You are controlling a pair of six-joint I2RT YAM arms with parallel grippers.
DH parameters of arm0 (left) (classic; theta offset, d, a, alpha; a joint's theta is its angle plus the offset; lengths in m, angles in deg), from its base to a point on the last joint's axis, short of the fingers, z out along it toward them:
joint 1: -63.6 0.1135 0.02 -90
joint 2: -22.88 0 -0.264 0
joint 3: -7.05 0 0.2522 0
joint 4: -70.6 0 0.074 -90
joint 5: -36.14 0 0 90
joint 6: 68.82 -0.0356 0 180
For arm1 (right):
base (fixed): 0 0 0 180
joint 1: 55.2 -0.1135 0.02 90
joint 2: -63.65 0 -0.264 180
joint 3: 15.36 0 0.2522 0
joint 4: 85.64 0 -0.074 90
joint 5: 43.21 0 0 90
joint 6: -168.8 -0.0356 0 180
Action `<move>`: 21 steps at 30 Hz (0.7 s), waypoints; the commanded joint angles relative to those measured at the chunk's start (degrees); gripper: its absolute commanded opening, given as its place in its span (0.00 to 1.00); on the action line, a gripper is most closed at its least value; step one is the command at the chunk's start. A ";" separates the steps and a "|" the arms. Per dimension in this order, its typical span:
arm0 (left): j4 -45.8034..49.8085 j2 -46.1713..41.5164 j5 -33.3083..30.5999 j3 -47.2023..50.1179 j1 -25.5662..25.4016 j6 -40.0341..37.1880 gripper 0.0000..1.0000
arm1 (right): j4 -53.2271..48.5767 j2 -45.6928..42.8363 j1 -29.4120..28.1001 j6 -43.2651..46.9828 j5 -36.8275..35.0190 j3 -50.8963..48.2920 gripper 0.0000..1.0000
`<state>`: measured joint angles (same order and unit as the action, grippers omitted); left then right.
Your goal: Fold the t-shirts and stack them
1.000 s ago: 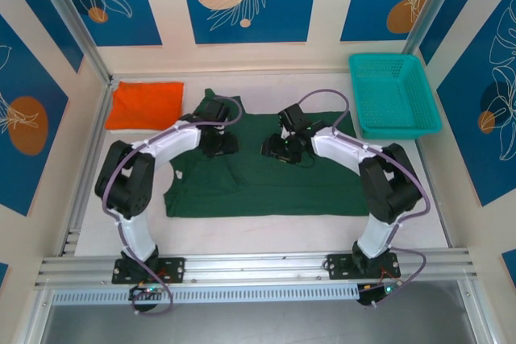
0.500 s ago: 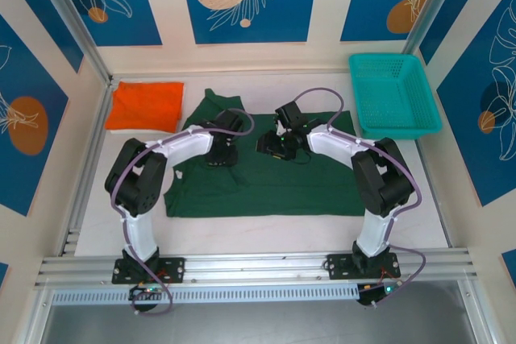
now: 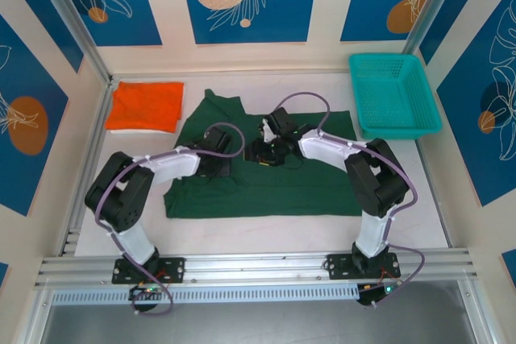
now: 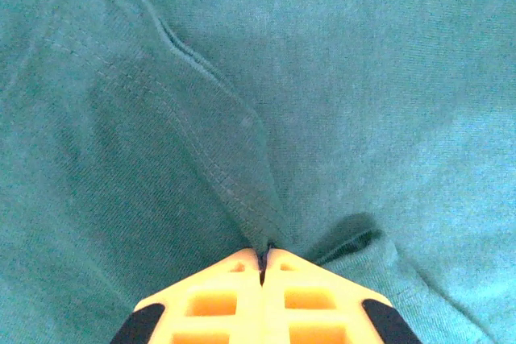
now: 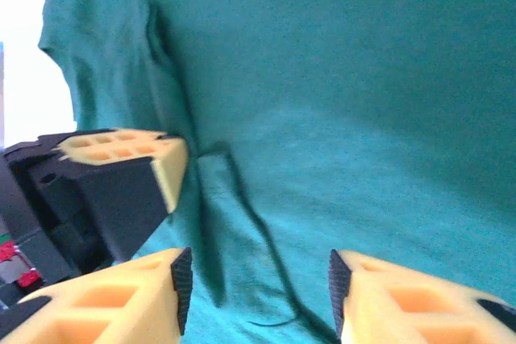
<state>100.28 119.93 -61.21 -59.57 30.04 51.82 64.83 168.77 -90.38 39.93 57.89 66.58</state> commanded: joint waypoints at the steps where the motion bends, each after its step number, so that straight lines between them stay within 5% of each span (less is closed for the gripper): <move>1: -6.21 -4.48 -0.84 6.04 -0.20 -1.34 0.00 | 2.09 2.57 -1.05 0.83 6.56 1.80 0.47; 11: -26.94 -20.02 -2.80 24.68 0.10 -0.85 0.00 | 3.90 8.46 -3.20 -1.20 15.59 5.10 0.40; 21: -32.84 -26.47 -1.64 31.29 0.38 -0.47 0.00 | 0.67 12.53 -5.29 0.41 16.97 9.98 0.41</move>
<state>70.80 94.91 -62.92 -29.59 30.11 51.03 67.49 179.78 -94.58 39.47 72.73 74.01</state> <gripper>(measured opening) 0.039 0.406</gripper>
